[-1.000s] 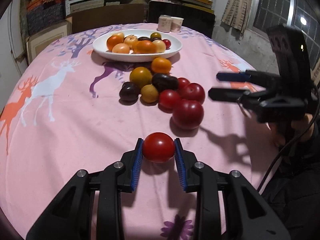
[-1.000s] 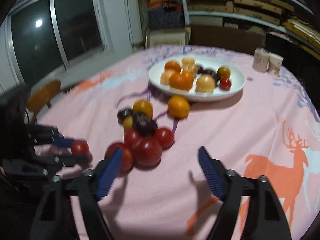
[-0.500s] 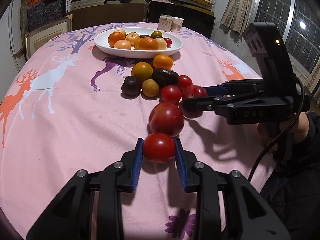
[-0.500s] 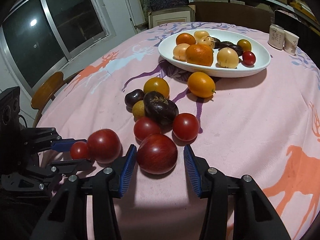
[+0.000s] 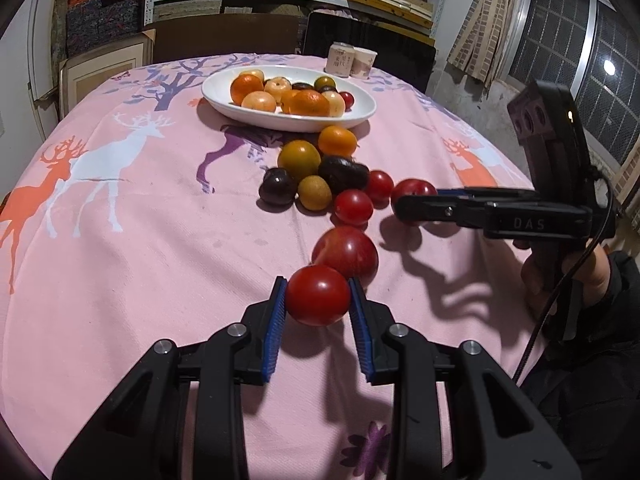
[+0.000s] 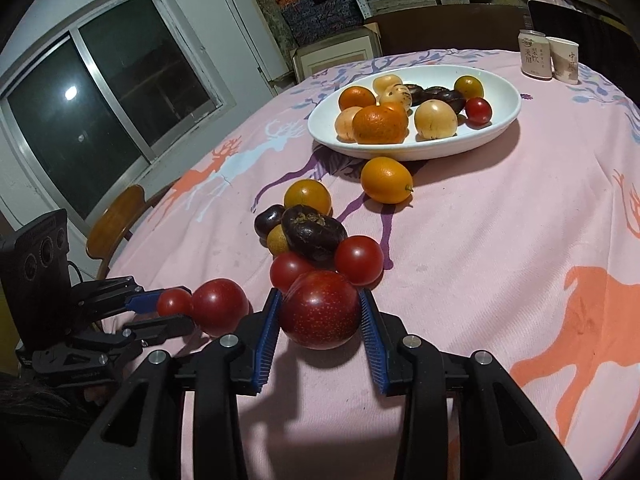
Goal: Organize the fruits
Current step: 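Place the red tomato and red plum on the white plate, opening both tools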
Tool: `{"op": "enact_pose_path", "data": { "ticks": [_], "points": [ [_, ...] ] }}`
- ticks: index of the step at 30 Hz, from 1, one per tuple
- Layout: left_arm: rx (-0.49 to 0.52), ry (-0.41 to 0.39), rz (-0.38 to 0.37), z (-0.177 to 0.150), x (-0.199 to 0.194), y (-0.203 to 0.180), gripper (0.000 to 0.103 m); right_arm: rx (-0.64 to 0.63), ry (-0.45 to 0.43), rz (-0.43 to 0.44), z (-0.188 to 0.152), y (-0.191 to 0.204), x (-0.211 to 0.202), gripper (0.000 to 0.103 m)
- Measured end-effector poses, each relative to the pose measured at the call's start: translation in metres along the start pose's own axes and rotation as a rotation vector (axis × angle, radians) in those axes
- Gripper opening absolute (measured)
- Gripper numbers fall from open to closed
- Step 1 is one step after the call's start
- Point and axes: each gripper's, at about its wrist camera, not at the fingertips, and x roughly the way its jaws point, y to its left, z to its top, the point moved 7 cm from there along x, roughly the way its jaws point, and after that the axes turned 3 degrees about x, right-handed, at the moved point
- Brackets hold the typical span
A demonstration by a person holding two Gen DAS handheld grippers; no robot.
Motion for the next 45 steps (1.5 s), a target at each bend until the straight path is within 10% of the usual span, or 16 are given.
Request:
{"op": "enact_pose_path", "data": {
  "ticks": [14, 25, 29, 45],
  "points": [
    [-0.028, -0.065, -0.018, 0.09, 0.01, 0.027, 0.03, 0.122, -0.23, -0.071, 0.077, -0.053, -0.064, 0.039],
    [-0.032, -0.038, 0.023, 0.191, 0.1, 0.049, 0.03, 0.139, -0.248, -0.119, 0.175, -0.075, 0.012, 0.04],
    [-0.15, -0.063, 0.0, 0.195, 0.123, 0.073, 0.067, 0.145, -0.276, -0.119, 0.185, -0.079, 0.036, 0.073],
    [-0.031, -0.139, -0.013, 0.144, 0.059, 0.046, 0.08, 0.183, -0.329, -0.064, 0.136, -0.084, -0.025, 0.092]
  ]
}}
